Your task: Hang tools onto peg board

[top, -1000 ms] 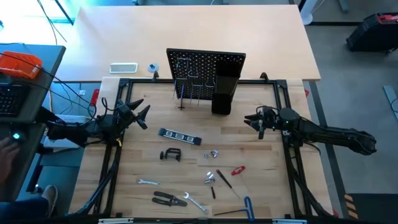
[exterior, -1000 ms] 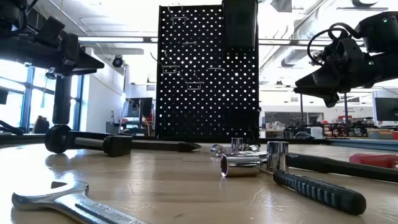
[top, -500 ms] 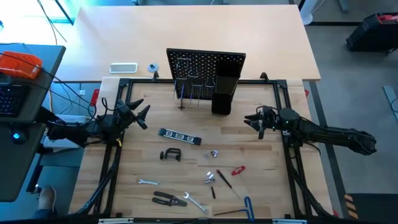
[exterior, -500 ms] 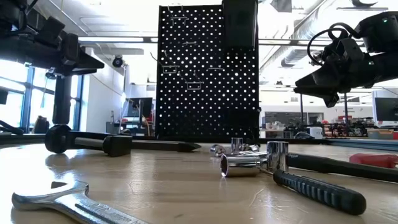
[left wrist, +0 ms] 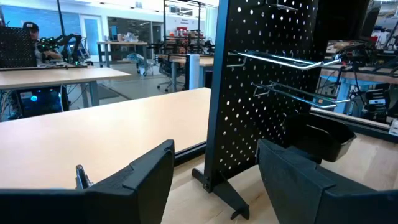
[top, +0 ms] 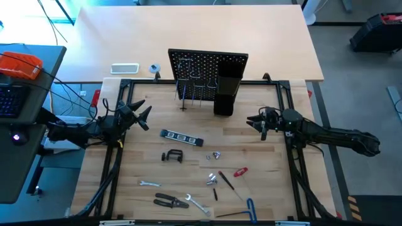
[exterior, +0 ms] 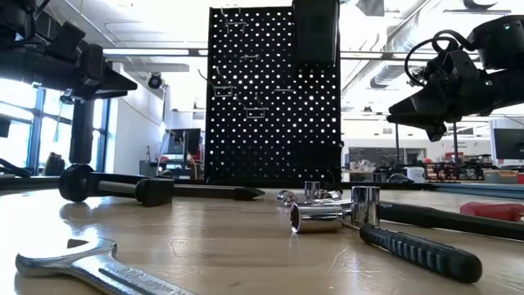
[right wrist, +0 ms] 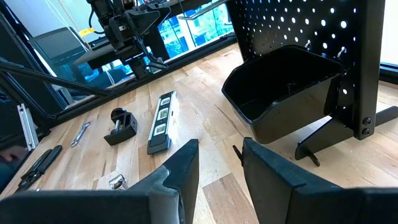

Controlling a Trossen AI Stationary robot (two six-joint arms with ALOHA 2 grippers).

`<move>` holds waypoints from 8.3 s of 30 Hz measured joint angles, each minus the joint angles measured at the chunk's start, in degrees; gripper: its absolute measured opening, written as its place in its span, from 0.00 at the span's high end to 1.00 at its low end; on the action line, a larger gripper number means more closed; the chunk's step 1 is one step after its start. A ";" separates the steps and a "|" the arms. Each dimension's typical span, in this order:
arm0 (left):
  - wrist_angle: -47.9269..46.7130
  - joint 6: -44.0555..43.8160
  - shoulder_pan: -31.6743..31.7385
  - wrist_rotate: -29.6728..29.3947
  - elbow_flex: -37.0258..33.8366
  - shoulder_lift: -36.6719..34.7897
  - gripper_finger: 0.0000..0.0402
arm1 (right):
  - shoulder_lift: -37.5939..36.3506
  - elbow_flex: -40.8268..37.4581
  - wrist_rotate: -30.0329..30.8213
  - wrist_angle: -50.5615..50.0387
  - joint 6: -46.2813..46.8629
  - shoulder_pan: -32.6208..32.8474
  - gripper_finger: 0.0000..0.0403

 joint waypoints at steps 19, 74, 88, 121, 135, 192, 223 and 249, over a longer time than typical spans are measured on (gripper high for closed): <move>0.02 0.00 0.01 -0.02 0.00 0.01 0.45 | 0.00 0.00 0.00 0.00 0.00 -0.02 0.71; -0.01 0.00 0.00 0.01 0.00 0.01 0.45 | 0.00 4.29 7.32 18.10 -11.40 -0.02 0.68; 0.00 0.00 0.00 0.00 0.00 -0.01 0.45 | 1.89 22.40 3.91 -2.44 -20.90 -0.02 0.47; 0.01 0.00 -0.01 0.00 0.00 -0.01 0.45 | 18.90 29.02 -3.89 -16.50 -14.90 8.00 0.47; 0.02 0.00 -0.01 0.01 0.01 -0.01 0.45 | 22.15 24.94 -1.15 -3.65 -12.85 16.27 0.47; 1.33 -11.92 0.01 7.16 0.00 -0.01 0.45 | 57.53 24.94 6.22 28.35 -8.92 34.86 0.47; 31.30 -15.88 -7.99 32.21 3.68 51.54 0.45 | 60.94 24.96 22.49 18.08 -3.89 39.49 0.47; 37.28 -6.03 -9.10 36.78 22.69 85.35 0.45 | 79.32 41.16 22.93 5.18 -10.34 35.55 0.47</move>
